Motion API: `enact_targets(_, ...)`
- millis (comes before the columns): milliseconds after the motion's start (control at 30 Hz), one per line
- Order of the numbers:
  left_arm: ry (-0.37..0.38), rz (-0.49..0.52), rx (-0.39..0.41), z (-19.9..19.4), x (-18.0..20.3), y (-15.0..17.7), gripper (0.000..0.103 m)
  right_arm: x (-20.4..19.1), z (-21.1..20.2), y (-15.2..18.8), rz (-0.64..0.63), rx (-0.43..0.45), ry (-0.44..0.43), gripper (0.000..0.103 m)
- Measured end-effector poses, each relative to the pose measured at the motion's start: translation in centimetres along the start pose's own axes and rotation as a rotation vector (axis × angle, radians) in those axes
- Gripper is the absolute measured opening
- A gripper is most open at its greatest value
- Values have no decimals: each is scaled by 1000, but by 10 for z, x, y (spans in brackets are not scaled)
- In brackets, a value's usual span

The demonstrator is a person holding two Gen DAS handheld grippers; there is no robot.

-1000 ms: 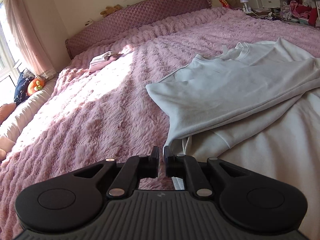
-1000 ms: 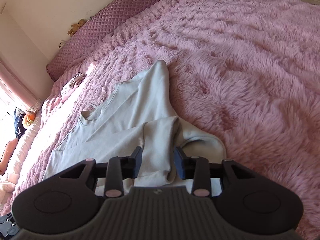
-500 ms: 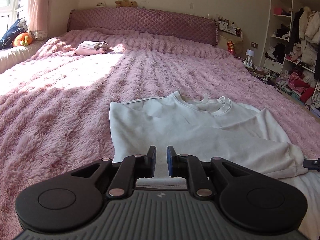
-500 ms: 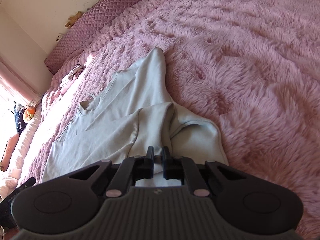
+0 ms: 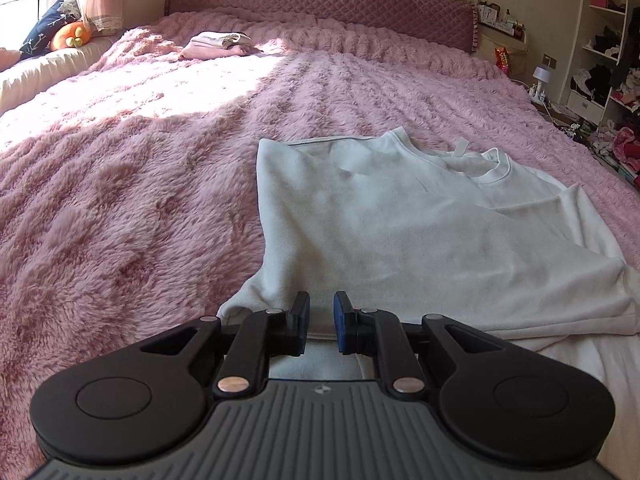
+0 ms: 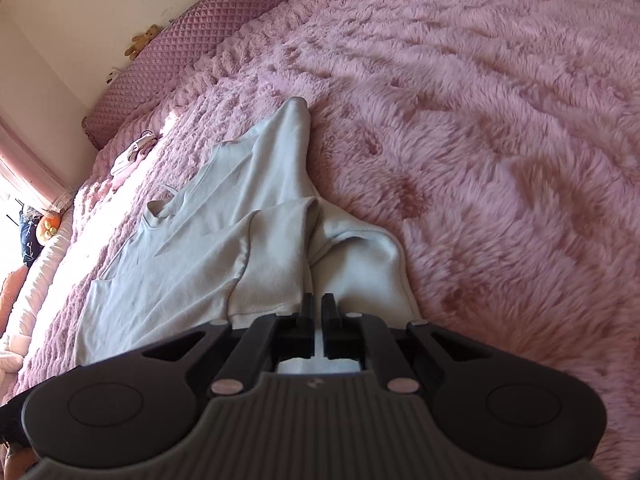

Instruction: Fold small clothes

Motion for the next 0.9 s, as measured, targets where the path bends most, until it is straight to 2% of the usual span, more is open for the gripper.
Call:
enact_targets(67, 31, -18, 16, -20, 3, -4, 25, -9, -15, -2, -19, 15, -22, 2)
enact_targets(100, 40, -26, 22, -29, 4, -4, 27, -13, -21, -2, -30, 17, -31, 6)
enact_targets(133, 56, -40, 27, -40, 4, -4, 34, -19, -32, -4, -46, 22, -48, 8)
enact_targets(233, 101, -97, 28, -72, 5, 2, 67, -32, -61, -2, -99, 24, -82, 19)
enact_targets(267, 114, -113, 25, -83, 5, 6, 72, -36, -71, 0, -121, 28, -87, 21)
enact_targets(467, 124, -134, -16, -141, 12, 37, 73, -51, -132, 26, -264, 5, -86, 27)
enact_targets(533, 114, -141, -30, -157, 13, 53, 76, -53, -153, 42, -322, -4, -50, 34)
enact_targets(600, 98, -138, -43, -171, 13, 68, 78, -51, -168, 58, -360, -11, -1, 47)
enact_targets(633, 101, -135, -46, -177, 12, 75, 79, -48, -176, 66, -371, -24, 32, 49)
enact_targets(700, 103, -143, -51, -186, 6, 91, 79, -39, -186, 83, -360, -63, 91, 49)
enact_targets(900, 56, -257, -133, -195, -18, 132, 79, -8, -208, 121, -282, -114, 140, 55)
Point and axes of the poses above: each gripper's, at about its wrist camera, not at the fingertips, and z roughly the way its jaws point, x to its right, y to its underside, the point moved 3 cm from there along z, roughly the way its jaws point, and after that the axes turned 2 degrees about -y, right-handed, at the moved point
